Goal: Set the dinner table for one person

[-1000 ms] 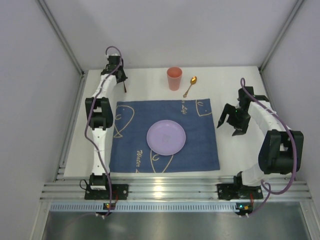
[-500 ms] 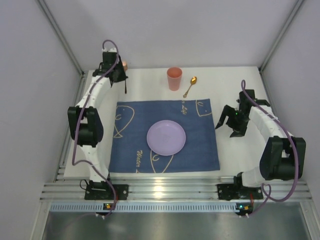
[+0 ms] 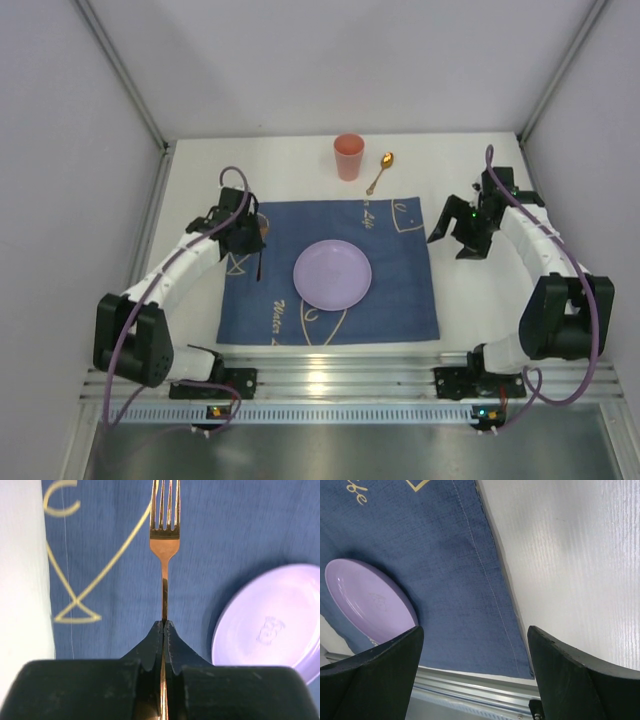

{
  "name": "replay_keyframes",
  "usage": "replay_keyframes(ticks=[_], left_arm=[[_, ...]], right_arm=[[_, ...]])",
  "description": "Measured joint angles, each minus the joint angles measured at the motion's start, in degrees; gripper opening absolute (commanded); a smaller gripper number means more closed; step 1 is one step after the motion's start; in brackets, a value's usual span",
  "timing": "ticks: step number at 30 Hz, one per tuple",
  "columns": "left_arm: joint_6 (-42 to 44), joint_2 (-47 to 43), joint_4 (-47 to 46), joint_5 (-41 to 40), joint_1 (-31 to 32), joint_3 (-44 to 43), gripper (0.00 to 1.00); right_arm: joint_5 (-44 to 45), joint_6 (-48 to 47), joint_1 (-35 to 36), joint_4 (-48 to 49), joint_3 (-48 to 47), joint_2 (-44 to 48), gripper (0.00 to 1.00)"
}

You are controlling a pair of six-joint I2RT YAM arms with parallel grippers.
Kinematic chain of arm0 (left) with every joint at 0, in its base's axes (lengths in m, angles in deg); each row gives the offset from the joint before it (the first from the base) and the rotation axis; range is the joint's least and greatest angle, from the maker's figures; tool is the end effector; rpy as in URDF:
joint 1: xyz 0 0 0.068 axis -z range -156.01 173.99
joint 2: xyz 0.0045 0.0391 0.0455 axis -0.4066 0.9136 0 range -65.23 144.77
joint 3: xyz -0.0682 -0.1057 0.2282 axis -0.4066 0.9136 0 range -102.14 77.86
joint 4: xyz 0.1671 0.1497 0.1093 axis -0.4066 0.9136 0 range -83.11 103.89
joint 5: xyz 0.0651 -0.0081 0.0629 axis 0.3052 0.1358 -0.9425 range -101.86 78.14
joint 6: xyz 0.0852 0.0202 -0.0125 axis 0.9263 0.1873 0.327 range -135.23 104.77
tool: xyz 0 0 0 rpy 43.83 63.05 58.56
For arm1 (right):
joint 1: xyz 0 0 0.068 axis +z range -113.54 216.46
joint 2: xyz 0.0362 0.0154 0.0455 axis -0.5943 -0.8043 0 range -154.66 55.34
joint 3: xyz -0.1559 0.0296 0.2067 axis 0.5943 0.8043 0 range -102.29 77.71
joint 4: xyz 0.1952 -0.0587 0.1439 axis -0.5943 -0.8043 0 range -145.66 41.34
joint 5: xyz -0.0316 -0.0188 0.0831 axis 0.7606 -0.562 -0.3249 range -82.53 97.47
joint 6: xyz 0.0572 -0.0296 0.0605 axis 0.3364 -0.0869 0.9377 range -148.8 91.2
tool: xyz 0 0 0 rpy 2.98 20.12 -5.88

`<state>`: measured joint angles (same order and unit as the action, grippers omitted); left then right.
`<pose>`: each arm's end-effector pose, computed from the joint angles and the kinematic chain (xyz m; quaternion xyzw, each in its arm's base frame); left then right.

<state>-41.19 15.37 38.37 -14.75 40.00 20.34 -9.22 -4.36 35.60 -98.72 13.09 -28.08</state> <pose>0.2938 -0.0802 0.2013 -0.0902 0.9480 -0.0865 0.2926 0.2844 0.0182 0.2060 0.1870 0.9548 0.1768 0.1486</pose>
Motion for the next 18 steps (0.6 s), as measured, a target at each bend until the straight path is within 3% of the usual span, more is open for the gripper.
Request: replay_keyframes(ticks=[4, 8, 15, 18], left_arm=[[-2.6, -5.6, 0.1, -0.3, 0.9, 5.6, 0.00], [-5.0, -5.7, 1.0, -1.3, 1.7, 8.5, 0.10], [-5.6, -5.7, 4.1, -3.0, 2.2, 8.9, 0.55], [-5.2, -5.7, 5.7, -3.4, 2.2, 8.2, 0.63]], right_arm=[[-0.2, 0.0, 0.5, 0.1, 0.0, -0.3, 0.85], [-0.6, 0.1, 2.1, 0.0, -1.0, -1.8, 0.85], [-0.6, 1.3, 2.8, 0.4, -10.6, -8.1, 0.85], [-0.6, 2.7, 3.5, 0.9, -16.6, -12.0, 0.85]])
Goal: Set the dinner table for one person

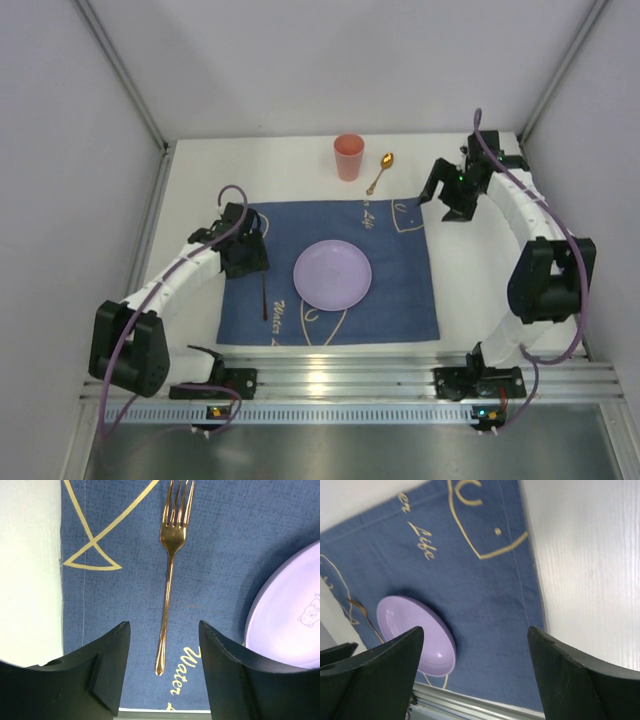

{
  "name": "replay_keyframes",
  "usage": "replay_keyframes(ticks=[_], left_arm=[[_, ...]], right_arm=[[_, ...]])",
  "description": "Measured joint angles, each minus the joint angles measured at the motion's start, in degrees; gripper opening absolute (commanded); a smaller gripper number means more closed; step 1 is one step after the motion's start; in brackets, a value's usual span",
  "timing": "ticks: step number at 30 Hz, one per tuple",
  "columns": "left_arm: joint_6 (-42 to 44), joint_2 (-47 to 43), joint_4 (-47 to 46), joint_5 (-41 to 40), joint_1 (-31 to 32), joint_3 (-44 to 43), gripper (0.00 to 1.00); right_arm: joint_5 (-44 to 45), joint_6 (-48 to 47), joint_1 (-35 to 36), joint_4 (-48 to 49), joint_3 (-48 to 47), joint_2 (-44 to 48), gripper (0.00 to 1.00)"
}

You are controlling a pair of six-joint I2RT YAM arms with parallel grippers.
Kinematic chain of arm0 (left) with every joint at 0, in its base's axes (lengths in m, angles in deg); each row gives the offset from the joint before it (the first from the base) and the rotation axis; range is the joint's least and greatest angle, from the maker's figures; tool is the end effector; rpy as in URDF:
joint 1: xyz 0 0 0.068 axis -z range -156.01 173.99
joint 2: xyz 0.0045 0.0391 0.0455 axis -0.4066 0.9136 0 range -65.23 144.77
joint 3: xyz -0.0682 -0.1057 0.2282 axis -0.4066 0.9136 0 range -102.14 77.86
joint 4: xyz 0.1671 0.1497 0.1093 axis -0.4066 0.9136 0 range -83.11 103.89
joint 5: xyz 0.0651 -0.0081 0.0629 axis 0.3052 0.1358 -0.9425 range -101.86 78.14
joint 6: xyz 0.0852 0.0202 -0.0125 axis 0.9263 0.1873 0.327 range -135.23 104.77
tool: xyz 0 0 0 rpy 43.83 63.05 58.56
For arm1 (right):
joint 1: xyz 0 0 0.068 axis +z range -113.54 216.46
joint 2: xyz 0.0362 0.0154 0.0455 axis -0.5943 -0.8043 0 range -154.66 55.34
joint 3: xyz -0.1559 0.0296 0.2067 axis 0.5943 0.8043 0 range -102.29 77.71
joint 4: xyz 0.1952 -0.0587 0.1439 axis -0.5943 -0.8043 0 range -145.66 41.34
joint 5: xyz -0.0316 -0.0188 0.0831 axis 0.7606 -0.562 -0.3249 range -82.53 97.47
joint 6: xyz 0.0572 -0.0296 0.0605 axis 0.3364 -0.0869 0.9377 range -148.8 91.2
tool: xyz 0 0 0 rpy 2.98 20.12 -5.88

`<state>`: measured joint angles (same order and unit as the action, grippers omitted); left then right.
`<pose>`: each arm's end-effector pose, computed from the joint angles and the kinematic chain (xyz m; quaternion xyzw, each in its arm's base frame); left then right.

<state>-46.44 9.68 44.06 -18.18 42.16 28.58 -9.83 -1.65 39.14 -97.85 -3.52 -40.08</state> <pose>0.2492 -0.0727 0.1745 -0.1231 0.9628 -0.0493 0.2356 0.3488 0.0396 0.2318 0.1701 0.9475 0.2000 0.1823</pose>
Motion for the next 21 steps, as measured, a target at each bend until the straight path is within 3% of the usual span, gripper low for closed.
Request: replay_keyframes(ticks=[4, 12, 21], left_arm=[[1.1, 1.5, 2.4, -0.2, 0.0, -4.4, 0.64], [7.1, 8.4, 2.9, 1.1, -1.0, -15.3, 0.61], [10.3, 9.9, 2.8, 4.0, -5.0, -15.4, 0.61]], right_arm=[[0.3, 1.5, 2.7, 0.7, -10.6, -7.8, 0.85], [1.0, 6.2, 9.5, 3.1, -42.1, -32.5, 0.85], [1.2, 15.5, 11.1, 10.9, -46.2, -46.7, 0.81]])
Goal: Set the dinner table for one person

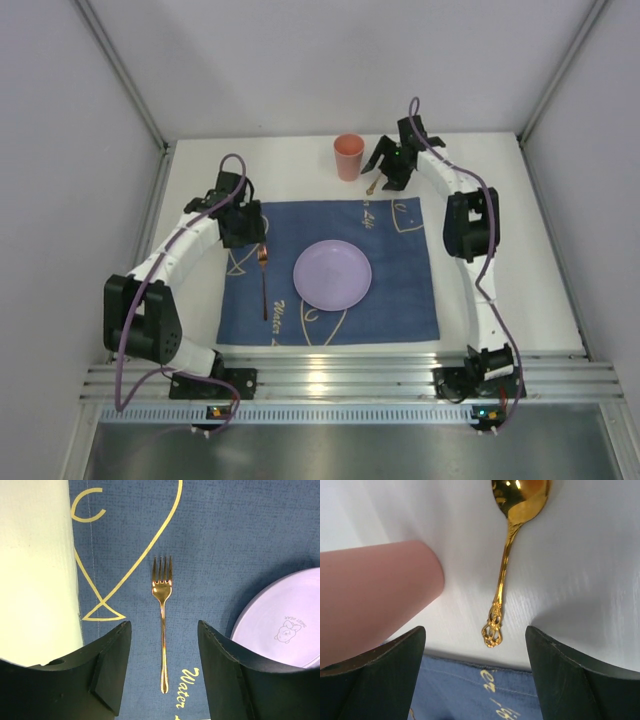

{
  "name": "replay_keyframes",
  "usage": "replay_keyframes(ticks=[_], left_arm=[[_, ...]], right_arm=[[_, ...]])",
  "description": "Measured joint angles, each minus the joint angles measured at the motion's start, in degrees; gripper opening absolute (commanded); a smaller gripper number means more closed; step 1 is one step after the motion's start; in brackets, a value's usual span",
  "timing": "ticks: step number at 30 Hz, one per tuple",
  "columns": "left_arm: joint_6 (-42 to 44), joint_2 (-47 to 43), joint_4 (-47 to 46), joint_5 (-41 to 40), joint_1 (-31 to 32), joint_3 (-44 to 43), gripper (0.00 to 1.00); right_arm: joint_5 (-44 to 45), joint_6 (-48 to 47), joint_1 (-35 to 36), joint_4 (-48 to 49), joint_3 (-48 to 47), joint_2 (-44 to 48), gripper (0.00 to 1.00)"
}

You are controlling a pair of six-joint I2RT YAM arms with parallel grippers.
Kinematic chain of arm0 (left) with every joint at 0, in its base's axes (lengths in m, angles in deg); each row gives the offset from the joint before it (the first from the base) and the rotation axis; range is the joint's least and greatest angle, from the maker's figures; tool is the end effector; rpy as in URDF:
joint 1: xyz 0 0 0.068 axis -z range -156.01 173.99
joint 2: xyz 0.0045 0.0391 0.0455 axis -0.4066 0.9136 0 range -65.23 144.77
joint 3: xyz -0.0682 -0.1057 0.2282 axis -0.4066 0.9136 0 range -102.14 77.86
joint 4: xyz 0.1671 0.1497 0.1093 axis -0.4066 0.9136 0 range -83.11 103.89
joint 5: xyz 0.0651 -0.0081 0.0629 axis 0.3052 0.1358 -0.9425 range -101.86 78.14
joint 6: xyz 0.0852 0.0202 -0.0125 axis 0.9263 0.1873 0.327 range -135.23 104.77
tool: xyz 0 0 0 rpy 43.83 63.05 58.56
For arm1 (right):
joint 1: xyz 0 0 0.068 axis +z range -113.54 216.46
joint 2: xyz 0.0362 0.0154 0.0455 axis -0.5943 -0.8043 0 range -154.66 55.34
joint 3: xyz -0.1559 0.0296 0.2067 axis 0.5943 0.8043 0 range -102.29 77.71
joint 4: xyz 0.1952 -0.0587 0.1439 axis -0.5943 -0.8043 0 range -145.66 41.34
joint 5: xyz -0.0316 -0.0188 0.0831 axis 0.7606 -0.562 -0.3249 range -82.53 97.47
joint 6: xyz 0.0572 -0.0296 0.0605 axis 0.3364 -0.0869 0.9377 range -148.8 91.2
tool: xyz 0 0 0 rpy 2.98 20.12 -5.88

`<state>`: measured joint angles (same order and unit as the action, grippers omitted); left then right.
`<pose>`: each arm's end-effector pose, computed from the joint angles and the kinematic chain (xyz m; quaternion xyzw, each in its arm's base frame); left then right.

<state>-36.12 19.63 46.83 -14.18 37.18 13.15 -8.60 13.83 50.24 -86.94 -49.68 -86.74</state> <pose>0.3047 -0.0682 0.2079 -0.0701 0.9634 -0.0568 0.2524 0.5271 0.1516 0.1479 0.1909 0.9204 0.2654 0.2145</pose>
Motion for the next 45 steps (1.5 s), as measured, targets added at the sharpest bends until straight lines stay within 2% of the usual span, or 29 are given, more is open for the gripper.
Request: replay_keyframes(ticks=[5, 12, 25, 28, 33, 40, 45], left_arm=[[0.1, 0.7, 0.0, -0.2, -0.9, -0.1, 0.59], [-0.3, 6.3, 0.8, -0.1, -1.9, -1.7, 0.57], [-1.7, 10.4, 1.8, -0.1, -1.9, -6.9, 0.54], [-1.9, 11.3, 2.5, -0.1, -1.9, -7.3, 0.53], [-2.8, 13.0, 2.6, 0.0, -1.9, -8.1, 0.52], [-4.3, 13.9, 2.8, 0.9, -1.9, -8.1, 0.51], [-5.2, 14.4, 2.8, 2.3, -1.9, -8.1, 0.49]], right_arm=[[2.0, 1.8, -0.2, 2.5, -0.4, -1.3, 0.78], [1.4, 4.6, -0.1, 7.0, -3.3, -1.7, 0.76], [9.7, -0.3, -0.8, 2.9, -4.2, -2.5, 0.72], [11.0, -1.4, -0.5, 0.8, -8.6, -4.8, 0.70], [17.2, -5.0, 0.8, -3.4, -16.1, -9.5, 0.67], [28.5, -11.7, 2.6, -8.6, -17.9, -9.9, 0.61], [33.3, -16.1, 2.7, -10.4, -17.9, -10.1, 0.62]])
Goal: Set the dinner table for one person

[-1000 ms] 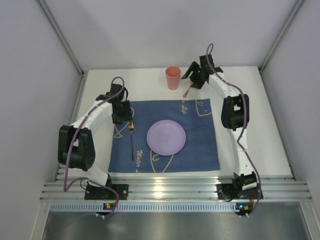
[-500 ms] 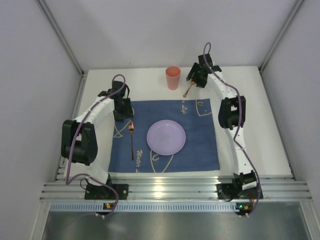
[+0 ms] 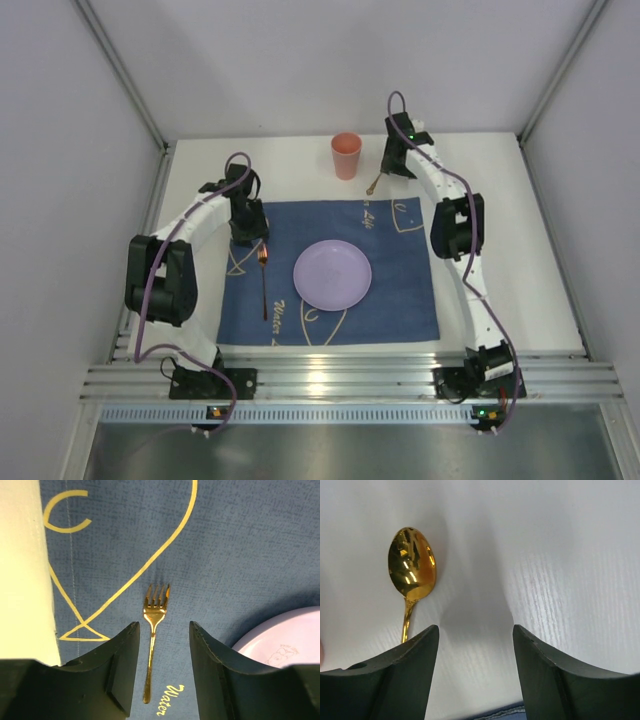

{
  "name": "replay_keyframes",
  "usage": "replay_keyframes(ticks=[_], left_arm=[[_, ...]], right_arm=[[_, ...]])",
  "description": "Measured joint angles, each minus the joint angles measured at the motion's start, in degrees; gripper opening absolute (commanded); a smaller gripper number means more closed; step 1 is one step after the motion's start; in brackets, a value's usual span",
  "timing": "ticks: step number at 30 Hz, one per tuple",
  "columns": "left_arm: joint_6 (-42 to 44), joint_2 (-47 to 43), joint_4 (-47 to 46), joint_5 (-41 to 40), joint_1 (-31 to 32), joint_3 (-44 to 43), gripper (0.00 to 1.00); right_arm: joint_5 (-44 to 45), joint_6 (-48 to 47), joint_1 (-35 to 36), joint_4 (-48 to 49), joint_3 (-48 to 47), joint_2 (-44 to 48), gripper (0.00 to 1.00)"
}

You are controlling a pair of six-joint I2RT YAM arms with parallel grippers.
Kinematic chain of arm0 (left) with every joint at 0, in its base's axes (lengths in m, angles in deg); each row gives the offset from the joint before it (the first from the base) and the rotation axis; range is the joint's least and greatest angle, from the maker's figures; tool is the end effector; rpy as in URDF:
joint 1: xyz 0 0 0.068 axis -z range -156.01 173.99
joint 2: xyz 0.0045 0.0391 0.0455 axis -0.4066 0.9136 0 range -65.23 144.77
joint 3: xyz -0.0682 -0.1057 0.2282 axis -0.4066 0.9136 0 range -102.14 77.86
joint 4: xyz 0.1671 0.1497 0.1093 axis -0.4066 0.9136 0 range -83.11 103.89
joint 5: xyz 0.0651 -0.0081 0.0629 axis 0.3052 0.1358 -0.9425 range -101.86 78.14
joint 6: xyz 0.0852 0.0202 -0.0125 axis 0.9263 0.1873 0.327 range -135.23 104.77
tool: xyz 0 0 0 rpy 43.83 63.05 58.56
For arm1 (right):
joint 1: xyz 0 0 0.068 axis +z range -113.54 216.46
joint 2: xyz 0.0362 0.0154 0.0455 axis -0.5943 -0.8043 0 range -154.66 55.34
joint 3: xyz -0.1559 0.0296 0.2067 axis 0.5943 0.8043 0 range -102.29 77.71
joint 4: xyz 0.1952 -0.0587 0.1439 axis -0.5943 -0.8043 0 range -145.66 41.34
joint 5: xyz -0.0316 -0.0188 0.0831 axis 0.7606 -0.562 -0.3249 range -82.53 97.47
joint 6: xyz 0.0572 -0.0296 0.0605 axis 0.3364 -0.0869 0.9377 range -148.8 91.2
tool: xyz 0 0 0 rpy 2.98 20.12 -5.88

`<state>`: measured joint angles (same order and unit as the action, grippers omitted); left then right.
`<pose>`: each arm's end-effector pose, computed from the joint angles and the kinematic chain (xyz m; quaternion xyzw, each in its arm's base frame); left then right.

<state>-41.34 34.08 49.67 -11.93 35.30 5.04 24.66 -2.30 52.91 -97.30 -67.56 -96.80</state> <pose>0.3425 -0.0684 0.1689 -0.1268 0.9755 -0.0571 0.1705 0.5477 0.1374 0.1400 0.1269 0.9368 -0.0255 0.3251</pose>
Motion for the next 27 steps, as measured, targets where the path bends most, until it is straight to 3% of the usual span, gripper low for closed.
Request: replay_keyframes(ticks=[3, 7, 17, 18, 19, 22, 24, 27], left_arm=[[-0.5, 0.1, 0.1, 0.9, 0.0, 0.0, 0.49], [-0.8, 0.1, 0.2, 1.8, 0.0, 0.0, 0.49], [-0.8, -1.2, 0.1, 2.2, 0.0, 3.2, 0.48], [-0.8, -1.6, 0.1, 2.2, 0.0, 4.1, 0.48], [-0.7, -2.2, 0.1, 2.3, 0.0, 5.1, 0.48], [-0.5, -3.0, 0.2, 2.3, 0.0, 6.4, 0.48], [0.2, -3.0, 0.1, 2.2, 0.0, 6.4, 0.48], [1.1, -3.0, 0.7, 1.9, 0.0, 5.8, 0.48]], right_arm=[[0.7, -1.7, 0.0, -0.3, 0.2, 0.0, 0.69], [-6.0, -2.4, 0.2, 3.1, 1.3, 0.1, 0.76], [-6.2, -2.3, 4.8, 10.5, 1.3, 2.3, 0.65], [-6.1, -2.3, 5.0, 10.7, 1.3, 3.2, 0.61], [-6.4, -2.2, 5.1, 11.5, 1.9, 4.1, 0.43], [-8.0, -0.6, 4.9, 15.2, 5.4, 7.4, 0.08], [-9.8, 1.7, 4.5, 17.6, 5.6, 7.9, 0.00], [-11.8, 5.9, 4.0, 19.4, 5.4, 7.1, 0.00]])
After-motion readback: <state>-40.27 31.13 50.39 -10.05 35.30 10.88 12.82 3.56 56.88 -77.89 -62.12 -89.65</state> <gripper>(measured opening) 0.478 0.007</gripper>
